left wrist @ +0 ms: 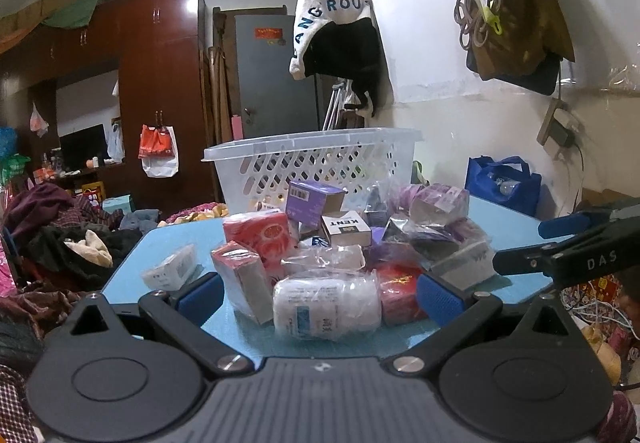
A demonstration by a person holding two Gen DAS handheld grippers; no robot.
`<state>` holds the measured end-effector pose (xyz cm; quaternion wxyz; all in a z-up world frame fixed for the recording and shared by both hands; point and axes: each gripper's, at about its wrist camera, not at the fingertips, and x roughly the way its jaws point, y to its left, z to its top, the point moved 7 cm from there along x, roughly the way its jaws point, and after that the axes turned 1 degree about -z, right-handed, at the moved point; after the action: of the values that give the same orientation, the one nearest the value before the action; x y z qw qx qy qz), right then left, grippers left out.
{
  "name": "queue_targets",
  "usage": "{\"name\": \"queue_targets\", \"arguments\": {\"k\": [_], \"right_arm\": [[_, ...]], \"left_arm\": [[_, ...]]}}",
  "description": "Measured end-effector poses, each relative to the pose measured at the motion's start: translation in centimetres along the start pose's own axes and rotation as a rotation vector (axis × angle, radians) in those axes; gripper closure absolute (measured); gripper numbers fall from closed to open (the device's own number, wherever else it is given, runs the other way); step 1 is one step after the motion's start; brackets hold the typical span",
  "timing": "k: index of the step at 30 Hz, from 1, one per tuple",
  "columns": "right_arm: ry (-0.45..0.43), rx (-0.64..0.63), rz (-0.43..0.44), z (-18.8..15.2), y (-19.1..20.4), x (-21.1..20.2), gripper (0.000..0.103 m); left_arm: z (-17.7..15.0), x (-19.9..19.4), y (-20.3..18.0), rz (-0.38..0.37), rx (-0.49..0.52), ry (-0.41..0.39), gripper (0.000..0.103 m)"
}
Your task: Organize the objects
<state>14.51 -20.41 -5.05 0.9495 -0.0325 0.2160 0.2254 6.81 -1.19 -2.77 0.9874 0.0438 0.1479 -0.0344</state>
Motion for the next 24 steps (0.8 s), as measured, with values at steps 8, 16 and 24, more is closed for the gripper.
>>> {"name": "queue_targets", "arguments": {"k": [8, 16, 24], "right_arm": [[-0.005, -0.010, -0.007, 0.19, 0.20, 0.09, 0.000], [-0.005, -0.009, -0.009, 0.24, 0.10, 0.07, 0.000], [-0.006, -0.008, -0.009, 0.25, 0.10, 0.07, 0.000]], "left_arm": [[-0.12, 0.28, -0.27, -0.006, 0.015, -0.005, 0.000], [0.02, 0.20, -0.27, -0.004, 0.025, -0.018, 0.000], [0.17, 0.18, 0.04, -0.004, 0.007, -0.022, 0.000]]}}
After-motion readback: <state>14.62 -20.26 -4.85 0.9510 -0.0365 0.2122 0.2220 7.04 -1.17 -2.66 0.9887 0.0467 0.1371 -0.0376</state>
